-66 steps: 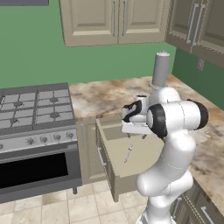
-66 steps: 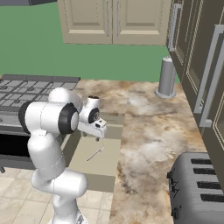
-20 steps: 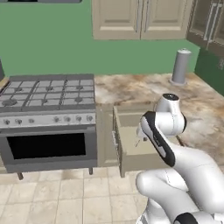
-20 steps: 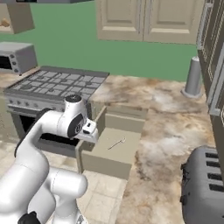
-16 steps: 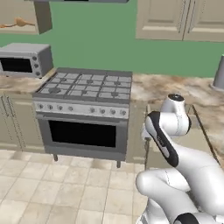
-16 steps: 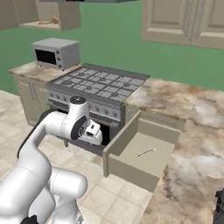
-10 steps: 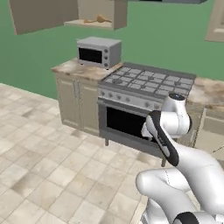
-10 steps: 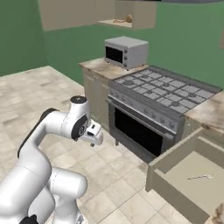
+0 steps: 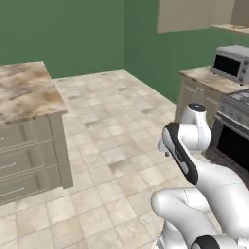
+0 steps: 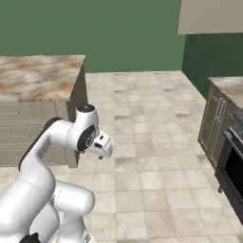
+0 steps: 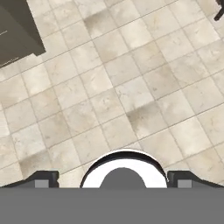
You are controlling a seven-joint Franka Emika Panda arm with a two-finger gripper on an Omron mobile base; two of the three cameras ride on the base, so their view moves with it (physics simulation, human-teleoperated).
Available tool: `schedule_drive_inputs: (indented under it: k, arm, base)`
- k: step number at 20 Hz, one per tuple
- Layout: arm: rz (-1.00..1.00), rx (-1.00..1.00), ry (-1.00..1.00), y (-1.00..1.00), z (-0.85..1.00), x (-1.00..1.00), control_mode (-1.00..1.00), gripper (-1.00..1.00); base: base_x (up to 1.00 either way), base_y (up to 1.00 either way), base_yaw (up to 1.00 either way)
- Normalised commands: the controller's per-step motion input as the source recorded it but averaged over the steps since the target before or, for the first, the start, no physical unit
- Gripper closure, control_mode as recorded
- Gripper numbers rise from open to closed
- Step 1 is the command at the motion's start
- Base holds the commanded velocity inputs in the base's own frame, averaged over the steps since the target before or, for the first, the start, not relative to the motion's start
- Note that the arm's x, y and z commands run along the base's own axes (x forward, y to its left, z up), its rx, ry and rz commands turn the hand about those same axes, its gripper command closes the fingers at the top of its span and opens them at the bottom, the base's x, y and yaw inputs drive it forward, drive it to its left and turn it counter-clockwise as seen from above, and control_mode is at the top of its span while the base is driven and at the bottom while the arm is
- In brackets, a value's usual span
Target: Organize the utensils by type. Pick up the wooden spoons from the counter and place them in the open cabinet. Then pick up the metallic utensils from the counter and place them in the open drawer.
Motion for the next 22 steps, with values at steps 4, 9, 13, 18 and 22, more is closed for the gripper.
schedule_drive_inputs:
  k: [4, 9, 13, 18, 22]
  arm:
    - [0.00, 0.00, 0.00, 0.00, 0.00, 0.00, 1.00, -1.00]
    - [0.00, 0.00, 0.00, 0.00, 0.00, 0.00, 1.00, -1.00]
    - [0.00, 0.00, 0.00, 0.00, 0.00, 0.00, 1.00, -1.00]
    - [0.00, 0.00, 0.00, 0.00, 0.00, 0.00, 1.00, -1.00]
    - [0.00, 0.00, 0.00, 0.00, 0.00, 0.00, 1.00, -1.00]
  base:
    - [0.15, 0.33, 0.84]
    - [0.75, 0.91, 0.03]
    - [0.94, 0.87, 0.00]
    - [0.87, 0.95, 0.00]
    - [0.74, 1.00, 0.00]
